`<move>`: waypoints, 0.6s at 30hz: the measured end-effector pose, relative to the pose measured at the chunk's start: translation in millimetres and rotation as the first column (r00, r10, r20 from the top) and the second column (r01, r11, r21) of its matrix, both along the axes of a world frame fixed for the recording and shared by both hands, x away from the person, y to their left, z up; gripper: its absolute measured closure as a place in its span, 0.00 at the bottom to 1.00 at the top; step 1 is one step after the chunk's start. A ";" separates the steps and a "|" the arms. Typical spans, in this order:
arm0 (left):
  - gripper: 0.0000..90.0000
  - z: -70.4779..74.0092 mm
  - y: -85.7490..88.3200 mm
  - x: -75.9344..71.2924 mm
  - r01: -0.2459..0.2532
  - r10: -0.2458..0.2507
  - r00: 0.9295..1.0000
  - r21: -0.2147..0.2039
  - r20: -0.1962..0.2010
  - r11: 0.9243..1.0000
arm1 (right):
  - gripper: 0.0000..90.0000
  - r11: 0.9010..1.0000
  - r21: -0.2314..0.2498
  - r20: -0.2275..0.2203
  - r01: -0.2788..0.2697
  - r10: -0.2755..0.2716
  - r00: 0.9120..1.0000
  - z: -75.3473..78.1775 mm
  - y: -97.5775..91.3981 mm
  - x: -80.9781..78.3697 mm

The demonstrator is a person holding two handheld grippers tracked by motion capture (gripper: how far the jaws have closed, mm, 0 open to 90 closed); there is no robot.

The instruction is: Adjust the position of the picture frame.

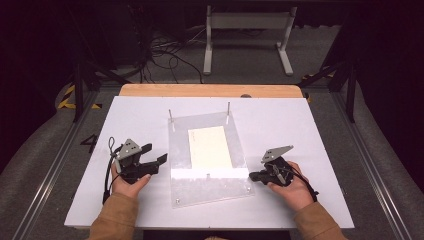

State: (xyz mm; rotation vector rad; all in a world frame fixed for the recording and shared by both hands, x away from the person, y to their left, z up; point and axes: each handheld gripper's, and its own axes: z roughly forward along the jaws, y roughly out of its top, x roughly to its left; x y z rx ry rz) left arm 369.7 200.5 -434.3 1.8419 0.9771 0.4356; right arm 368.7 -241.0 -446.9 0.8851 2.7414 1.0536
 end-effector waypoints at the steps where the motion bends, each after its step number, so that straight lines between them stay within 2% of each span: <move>1: 0.31 0.1 0.1 0.0 0.001 -0.001 1.000 0.000 0.000 1.000 | 1.00 1.000 -0.003 0.004 -0.009 0.009 1.000 0.3 0.1 0.5; 3: 0.31 0.3 0.5 -0.1 -0.001 0.001 1.000 -0.002 0.003 1.000 | 1.00 1.000 -0.003 0.008 -0.014 0.014 1.000 0.6 -0.5 1.2; 5: 0.31 0.4 1.8 -0.2 -0.004 0.004 1.000 -0.003 0.001 1.000 | 0.99 1.000 0.013 0.030 -0.007 0.007 1.000 4.9 -3.9 1.5; 6: 0.31 0.5 2.7 0.0 -0.005 0.005 1.000 -0.008 -0.004 1.000 | 0.95 0.999 0.044 0.060 -0.028 0.025 0.998 12.0 -5.6 -2.2; 8: 0.31 0.5 3.2 0.2 -0.006 0.006 1.000 -0.006 -0.004 1.000 | 0.93 0.997 0.062 0.069 -0.044 0.039 0.997 15.3 -5.3 -4.8; 10: 0.31 0.4 3.3 0.4 -0.008 0.008 1.000 -0.010 -0.004 1.000 | 0.89 0.992 0.084 0.084 -0.096 0.089 0.992 19.1 -2.0 -11.0; 13: 0.31 0.6 3.2 0.0 -0.008 0.008 1.000 -0.011 -0.002 1.000 | 0.84 0.985 0.077 0.088 -0.153 0.146 0.985 19.4 5.9 -20.6; 18: 0.31 0.3 3.0 0.4 -0.007 0.007 1.000 -0.013 -0.008 1.000 | 0.82 0.982 0.043 0.081 -0.186 0.182 0.980 11.8 10.3 -27.6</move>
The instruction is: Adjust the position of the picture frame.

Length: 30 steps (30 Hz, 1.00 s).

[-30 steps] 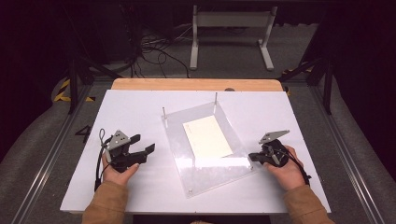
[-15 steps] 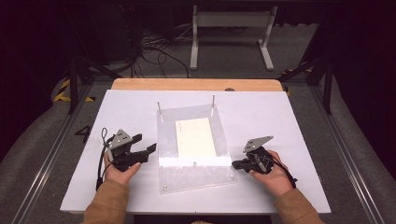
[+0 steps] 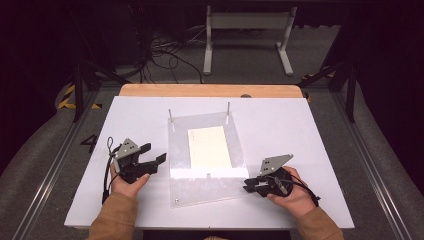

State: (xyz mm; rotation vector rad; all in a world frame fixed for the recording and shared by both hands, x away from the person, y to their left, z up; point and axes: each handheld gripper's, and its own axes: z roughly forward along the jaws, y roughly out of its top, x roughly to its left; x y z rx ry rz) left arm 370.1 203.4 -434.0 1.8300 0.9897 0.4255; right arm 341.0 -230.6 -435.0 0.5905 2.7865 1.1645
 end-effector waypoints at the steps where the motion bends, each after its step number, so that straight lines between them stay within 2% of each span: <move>1: 0.31 -0.1 -0.1 0.3 0.001 -0.001 1.000 0.002 0.002 1.000 | 0.82 1.000 -0.007 0.002 -0.002 0.002 1.000 -2.2 -0.1 0.0; 4: 0.31 0.0 -0.2 0.3 0.001 -0.001 1.000 0.001 0.004 1.000 | 0.82 0.999 -0.033 0.008 0.001 -0.001 1.000 -7.7 -0.3 1.2; 6: 0.31 0.2 0.0 0.4 0.001 -0.001 1.000 -0.001 0.003 1.000 | 0.82 1.000 -0.029 0.011 -0.005 0.005 1.000 -8.9 -1.1 1.3; 9: 0.31 -0.2 0.1 1.0 0.001 -0.001 1.000 -0.004 0.001 1.000 | 0.89 0.999 -0.037 0.019 -0.017 0.017 1.000 -8.8 -0.5 -0.3; 17: 0.31 -0.5 -0.8 1.8 0.001 -0.001 1.000 -0.001 -0.001 1.000 | 0.92 0.997 -0.070 0.071 -0.039 0.044 0.997 -8.3 2.8 -5.7; 24: 0.31 -0.4 -0.2 2.0 0.003 -0.003 1.000 -0.006 -0.005 1.000 | 0.92 0.993 -0.071 0.044 -0.092 0.096 0.994 -7.9 7.8 -16.0; 30: 0.31 -0.3 -0.5 2.4 0.007 -0.007 1.000 -0.011 -0.010 1.000 | 0.92 0.994 -0.036 0.013 -0.106 0.106 0.994 -10.0 10.4 -28.8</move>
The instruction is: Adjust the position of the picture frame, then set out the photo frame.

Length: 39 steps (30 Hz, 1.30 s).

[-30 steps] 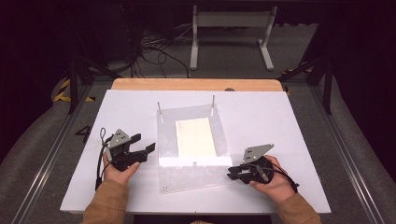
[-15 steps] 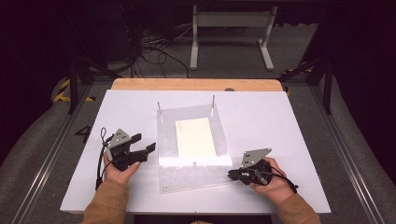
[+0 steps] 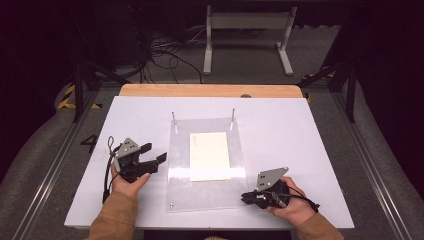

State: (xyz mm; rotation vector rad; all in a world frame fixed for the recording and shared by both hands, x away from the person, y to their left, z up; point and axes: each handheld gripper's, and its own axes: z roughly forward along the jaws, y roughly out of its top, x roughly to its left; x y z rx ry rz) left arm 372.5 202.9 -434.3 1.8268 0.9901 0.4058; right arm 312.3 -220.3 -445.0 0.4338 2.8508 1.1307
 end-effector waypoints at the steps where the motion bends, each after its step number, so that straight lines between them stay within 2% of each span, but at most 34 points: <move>1: 0.31 0.0 -0.3 0.1 0.000 0.000 1.000 -0.001 0.001 1.000 | 0.92 1.000 0.005 -0.003 -0.008 0.008 1.000 -0.5 0.3 -2.8; 6: 0.31 -0.5 -1.8 1.1 0.000 0.000 1.000 0.000 0.001 1.000 | 0.92 0.999 0.015 -0.016 -0.038 0.038 0.999 -1.5 6.7 -18.2; 12: 0.31 -0.5 -3.8 2.3 0.005 -0.005 1.000 -0.001 0.005 1.000 | 0.92 0.998 0.013 -0.020 -0.061 0.062 0.998 -1.6 11.0 -26.6; 19: 0.31 0.3 -4.4 1.4 0.009 -0.009 1.000 -0.001 0.002 1.000 | 0.92 0.997 0.010 -0.023 -0.075 0.075 0.997 -1.0 11.9 -27.4; 21: 0.31 1.4 -4.2 0.0 0.014 -0.014 1.000 -0.002 0.002 1.000 | 0.87 0.997 0.029 -0.022 -0.075 0.076 0.997 1.6 9.7 -25.9; 23: 0.31 1.6 -4.4 -2.1 0.029 -0.029 1.000 0.013 -0.003 1.000 | 0.82 0.996 0.078 -0.002 -0.044 0.044 0.999 8.2 4.8 -23.2; 25: 0.30 1.5 -4.7 -5.1 0.043 -0.042 0.999 0.025 -0.004 0.999 | 0.81 0.992 0.128 0.016 -0.003 0.001 1.000 15.7 -1.5 -19.9; 29: 0.30 4.3 -4.1 -11.1 0.063 -0.063 0.998 0.032 0.001 0.998 | 0.77 0.978 0.197 0.042 0.069 -0.078 0.996 27.1 -11.3 -12.5; 36: 0.29 7.6 -3.9 -16.5 0.081 -0.082 0.997 0.029 0.012 0.996 | 0.69 0.951 0.267 0.085 0.155 -0.184 0.979 41.2 -17.1 -1.7; 39: 0.29 9.0 -3.0 -19.1 0.092 -0.092 0.996 0.037 0.012 0.995 | 0.65 0.943 0.279 0.084 0.184 -0.214 0.973 45.1 -18.6 4.7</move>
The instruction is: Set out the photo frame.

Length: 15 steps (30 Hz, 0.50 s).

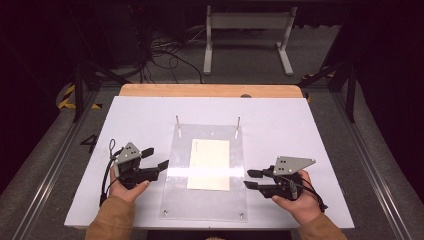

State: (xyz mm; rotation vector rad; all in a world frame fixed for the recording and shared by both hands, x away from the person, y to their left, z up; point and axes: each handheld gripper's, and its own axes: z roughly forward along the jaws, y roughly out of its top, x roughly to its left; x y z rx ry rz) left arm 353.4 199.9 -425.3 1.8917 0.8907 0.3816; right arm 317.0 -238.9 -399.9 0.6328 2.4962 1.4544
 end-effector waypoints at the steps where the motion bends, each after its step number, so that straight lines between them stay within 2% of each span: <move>1: 0.29 0.2 0.2 -0.6 0.000 0.000 1.000 0.001 0.002 1.000 | 0.62 1.000 0.007 0.001 0.011 -0.011 1.000 1.4 -0.1 2.4; 7: 0.29 -0.3 3.8 -2.0 -0.019 0.019 1.000 -0.007 0.004 1.000 | 0.55 0.997 0.037 0.016 0.068 -0.069 0.998 12.2 1.6 18.2; 9: 0.29 -0.7 4.6 -1.9 -0.016 0.016 1.000 -0.001 0.005 1.000 | 0.54 0.997 0.036 0.019 0.073 -0.074 0.997 13.9 2.2 20.9; 11: 0.29 -2.1 5.5 -3.9 -0.022 0.022 1.000 -0.005 -0.005 1.000 | 0.51 0.995 0.030 0.029 0.096 -0.097 0.995 18.6 4.5 31.8; 15: 0.29 -2.3 7.9 -4.7 -0.026 0.026 1.000 -0.008 0.001 1.000 | 0.47 0.993 0.022 0.034 0.118 -0.119 0.992 21.5 6.9 41.8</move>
